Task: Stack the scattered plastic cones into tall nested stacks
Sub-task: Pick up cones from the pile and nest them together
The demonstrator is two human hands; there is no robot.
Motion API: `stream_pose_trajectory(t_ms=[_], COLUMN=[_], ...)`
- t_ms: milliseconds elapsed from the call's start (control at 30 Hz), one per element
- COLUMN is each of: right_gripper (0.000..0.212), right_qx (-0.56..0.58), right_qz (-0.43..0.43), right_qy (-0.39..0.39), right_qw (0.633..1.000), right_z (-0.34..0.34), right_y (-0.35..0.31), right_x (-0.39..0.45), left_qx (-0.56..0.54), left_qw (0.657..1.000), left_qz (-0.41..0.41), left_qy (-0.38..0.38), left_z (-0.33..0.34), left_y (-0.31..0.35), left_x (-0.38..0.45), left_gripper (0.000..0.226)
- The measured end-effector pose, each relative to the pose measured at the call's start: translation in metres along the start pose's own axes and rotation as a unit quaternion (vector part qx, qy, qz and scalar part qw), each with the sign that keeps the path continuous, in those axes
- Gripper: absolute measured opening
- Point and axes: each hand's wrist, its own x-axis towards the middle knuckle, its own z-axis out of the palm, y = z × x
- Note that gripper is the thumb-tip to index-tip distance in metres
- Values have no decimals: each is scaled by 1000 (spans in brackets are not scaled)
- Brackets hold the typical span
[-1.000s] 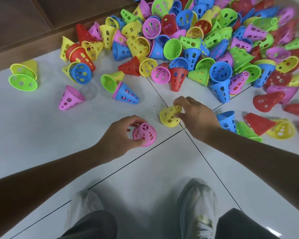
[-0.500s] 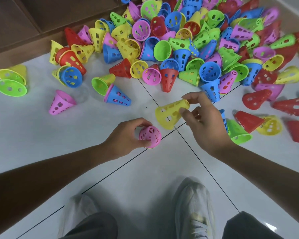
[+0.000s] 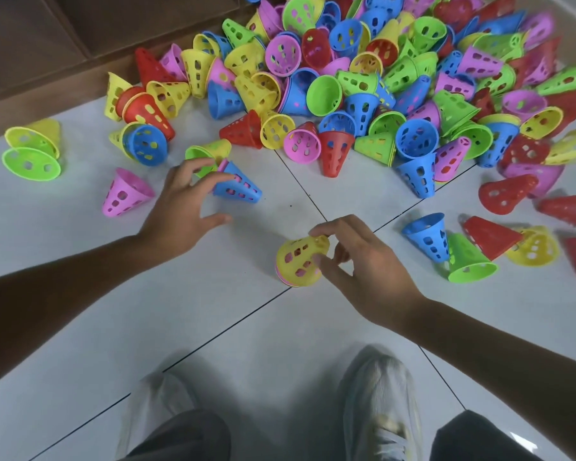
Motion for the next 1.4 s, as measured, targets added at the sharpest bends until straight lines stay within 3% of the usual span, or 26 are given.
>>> stream_pose_trajectory(t_ms=[200, 400, 600, 733, 867, 1000, 1133, 1267, 1400], right_gripper=[33, 37, 42, 54, 62, 61, 57, 58, 59], right_qx=[-24, -73, -207, -258, -262, -219, -207, -159, -137], right_qz=[-4, -7, 94, 200, 245, 277, 271, 279, 265], right_qy=[-18, -28, 53, 49, 33, 43, 45, 54, 34], right_qw=[1000, 997, 972, 944, 933, 935, 939, 946, 954], right_z=[7, -9, -44, -61, -67, -69, -68, -62, -55], right_y=[4, 21, 81, 112, 128, 131, 129, 124, 117], right_x=[-3, -6, -13, -21, -26, -27, -28, -26, -23], left_qx=[-40, -96, -141, -159, -201, -287, -398, -460, -538], left_qw=[999, 994, 984, 978, 966, 938, 889, 856, 805], left_qz=[-18, -34, -93, -127, -157, -194, -227, -234, -247], left_qy=[-30, -32, -60, -50, -37, -21, -6, -28, -51], left_z=[11, 15, 15, 17, 14, 7, -11, -24, -30], left_y=[-8, 0, 3, 5, 13, 30, 57, 77, 90], left_x=[14, 9, -6, -13, -17, -16, -20, -31, -38], left_gripper=[66, 48, 31, 29, 27, 28, 46, 62, 62])
